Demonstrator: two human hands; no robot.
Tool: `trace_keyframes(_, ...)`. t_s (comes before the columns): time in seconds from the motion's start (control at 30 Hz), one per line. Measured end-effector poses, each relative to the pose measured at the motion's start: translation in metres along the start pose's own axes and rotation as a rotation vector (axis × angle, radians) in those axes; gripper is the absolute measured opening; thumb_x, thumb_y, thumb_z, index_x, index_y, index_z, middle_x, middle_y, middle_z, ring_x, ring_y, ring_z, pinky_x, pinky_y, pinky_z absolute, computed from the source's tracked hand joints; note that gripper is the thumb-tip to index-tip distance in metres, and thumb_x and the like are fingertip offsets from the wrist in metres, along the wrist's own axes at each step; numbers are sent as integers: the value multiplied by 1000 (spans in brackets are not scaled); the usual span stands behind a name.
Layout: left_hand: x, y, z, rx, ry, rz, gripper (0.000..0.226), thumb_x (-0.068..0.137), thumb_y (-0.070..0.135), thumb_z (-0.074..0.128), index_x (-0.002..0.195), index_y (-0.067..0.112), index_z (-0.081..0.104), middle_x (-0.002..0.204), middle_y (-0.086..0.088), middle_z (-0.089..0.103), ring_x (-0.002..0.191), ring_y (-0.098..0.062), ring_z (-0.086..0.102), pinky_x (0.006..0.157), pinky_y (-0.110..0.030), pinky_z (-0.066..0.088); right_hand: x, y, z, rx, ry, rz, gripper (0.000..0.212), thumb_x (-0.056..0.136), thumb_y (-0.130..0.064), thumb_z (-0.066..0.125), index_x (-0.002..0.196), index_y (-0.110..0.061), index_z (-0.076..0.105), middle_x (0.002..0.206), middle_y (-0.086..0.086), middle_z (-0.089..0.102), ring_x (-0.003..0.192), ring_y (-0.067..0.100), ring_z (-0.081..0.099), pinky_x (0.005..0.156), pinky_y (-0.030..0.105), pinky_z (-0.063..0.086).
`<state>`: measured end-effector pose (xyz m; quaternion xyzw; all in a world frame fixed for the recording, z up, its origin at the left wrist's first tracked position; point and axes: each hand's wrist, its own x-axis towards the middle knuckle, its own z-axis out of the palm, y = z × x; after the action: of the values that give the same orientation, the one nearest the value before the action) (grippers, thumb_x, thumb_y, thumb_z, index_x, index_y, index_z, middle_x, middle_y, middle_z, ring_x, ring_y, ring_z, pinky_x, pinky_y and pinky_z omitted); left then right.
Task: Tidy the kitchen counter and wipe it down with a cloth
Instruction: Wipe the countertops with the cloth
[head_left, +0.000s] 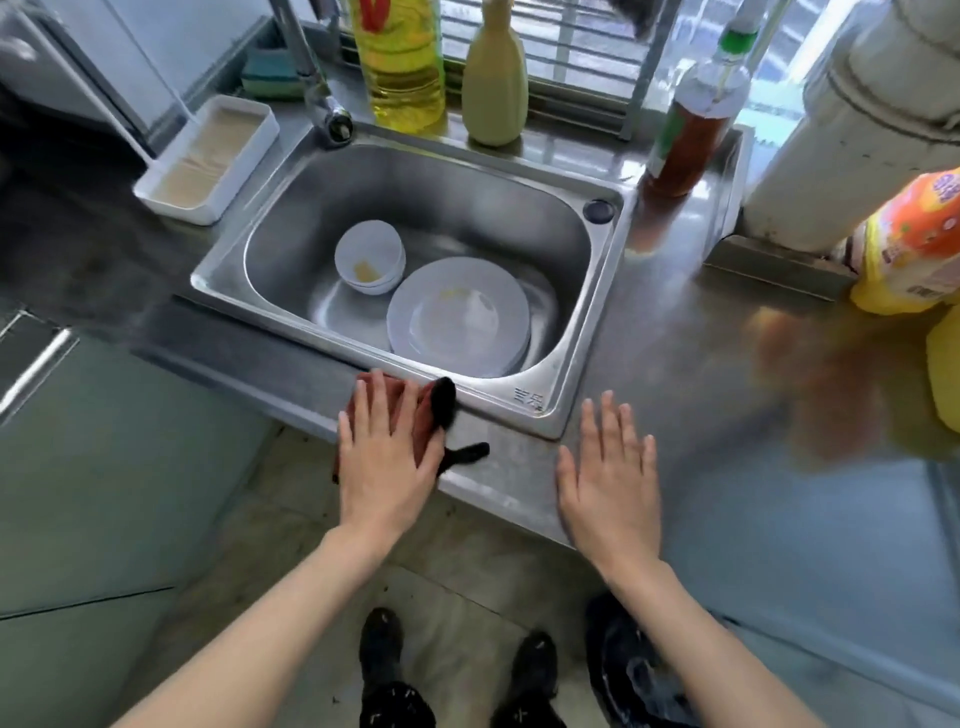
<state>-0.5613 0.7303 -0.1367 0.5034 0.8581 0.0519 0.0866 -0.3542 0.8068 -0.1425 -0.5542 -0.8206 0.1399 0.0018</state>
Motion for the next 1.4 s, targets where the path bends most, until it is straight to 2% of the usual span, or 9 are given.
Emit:
trace_keyframes(0.2,-23,15,11,-5,-57,394,66,85,56,40,145,31,26,155,-8,16,143,-24,5,112,-40,3,-1,-4,-3,-52,16,51,67,90,-49,10,149,-17,18,157,1,10,145,17,7,115,40,5)
trace_keyframes(0.63,34,-71,-13,-8,9,25,74,85,57,8,147,19,19,156,-13,8,144,-29,6,113,-49,10,0,-5,-4,-55,30,71,70,87,-54,5,150,-23,12,157,-7,3,143,7,-3,115,33,-4)
trace_keyframes(0.77,19,-50,-8,-107,30,164,64,90,48,14,146,18,25,155,-11,15,144,-26,6,114,-47,9,-2,-9,-5,57,99,99,72,86,-53,11,149,-19,20,157,-3,8,145,11,3,115,36,-1)
trace_keyframes(0.9,16,-45,-27,-789,77,-3,40,98,31,31,136,27,42,143,-4,44,137,-13,29,115,-38,23,2,-67,-3,258,363,115,60,91,-36,27,145,-9,29,154,2,17,143,17,13,115,30,-3)
trace_keyframes(0.97,22,-43,-59,-1234,190,-227,31,100,27,35,128,27,47,123,1,58,119,-16,52,102,-28,41,10,-100,4,235,357,23,55,92,-31,31,142,-8,32,153,7,25,141,20,20,115,30,-1)
trace_keyframes(1.03,29,-46,-86,-1326,326,-265,30,100,26,35,128,27,44,122,5,58,115,-12,55,96,-17,42,17,-118,15,133,279,-37,55,93,-31,33,142,-7,33,151,12,30,140,26,27,114,36,6)
trace_keyframes(1.13,45,-58,-89,-1103,353,-29,36,99,32,35,134,31,37,135,7,49,127,-10,44,105,-22,33,21,-120,27,20,207,-17,58,93,-36,32,142,-5,33,151,13,31,140,25,25,113,40,13)
trace_keyframes(1.3,53,-62,-28,-141,4,279,62,87,49,28,145,26,28,154,-7,21,143,-28,11,110,-57,22,22,-118,29,32,230,-16,60,92,-36,32,142,-3,34,151,11,30,140,20,20,115,38,9)
trace_keyframes(1.4,50,-61,-25,-162,-75,291,81,83,72,22,148,30,-3,156,-2,-15,141,-20,-23,113,-43,-18,22,-117,30,81,240,-25,60,91,-34,34,143,-4,32,152,9,27,141,19,20,116,38,9)
